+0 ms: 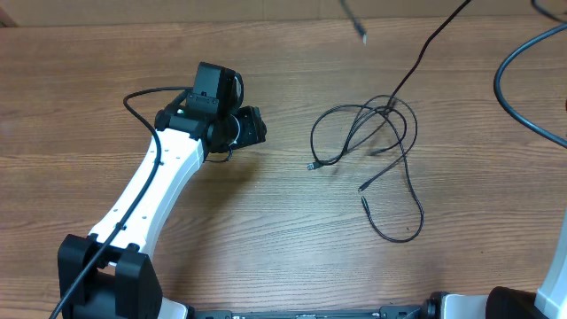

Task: Untangle cables
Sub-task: 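Lower the cable at the table's right side and open the right gripper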

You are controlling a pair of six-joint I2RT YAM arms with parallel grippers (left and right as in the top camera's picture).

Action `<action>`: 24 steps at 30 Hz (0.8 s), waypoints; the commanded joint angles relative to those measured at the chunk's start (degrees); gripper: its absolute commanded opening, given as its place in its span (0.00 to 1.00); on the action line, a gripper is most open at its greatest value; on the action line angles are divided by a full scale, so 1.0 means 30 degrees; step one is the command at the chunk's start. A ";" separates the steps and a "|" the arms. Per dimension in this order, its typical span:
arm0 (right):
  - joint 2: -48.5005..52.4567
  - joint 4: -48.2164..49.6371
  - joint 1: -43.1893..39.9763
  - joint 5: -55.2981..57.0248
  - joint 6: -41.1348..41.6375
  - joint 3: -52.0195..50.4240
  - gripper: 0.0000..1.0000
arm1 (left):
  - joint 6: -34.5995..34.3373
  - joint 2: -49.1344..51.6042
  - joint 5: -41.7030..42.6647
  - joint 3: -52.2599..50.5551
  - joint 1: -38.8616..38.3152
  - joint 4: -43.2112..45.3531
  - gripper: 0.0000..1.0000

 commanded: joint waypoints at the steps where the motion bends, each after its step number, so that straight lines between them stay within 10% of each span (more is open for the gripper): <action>1: -0.0408 0.1260 -0.0051 0.1115 0.2958 0.0313 0.04 | 0.0284 0.0160 -0.0051 -0.0095 0.0080 0.0007 0.59; 9: -0.0408 0.3045 -0.0058 0.3563 0.5202 0.0313 0.04 | 0.0284 0.0153 -0.0051 -0.0095 0.0080 0.0000 0.58; 24: 0.0743 -1.1927 -0.1071 1.5854 -0.3774 0.0277 0.04 | 0.0291 0.0160 -0.0051 -0.0095 0.0080 -0.0153 0.56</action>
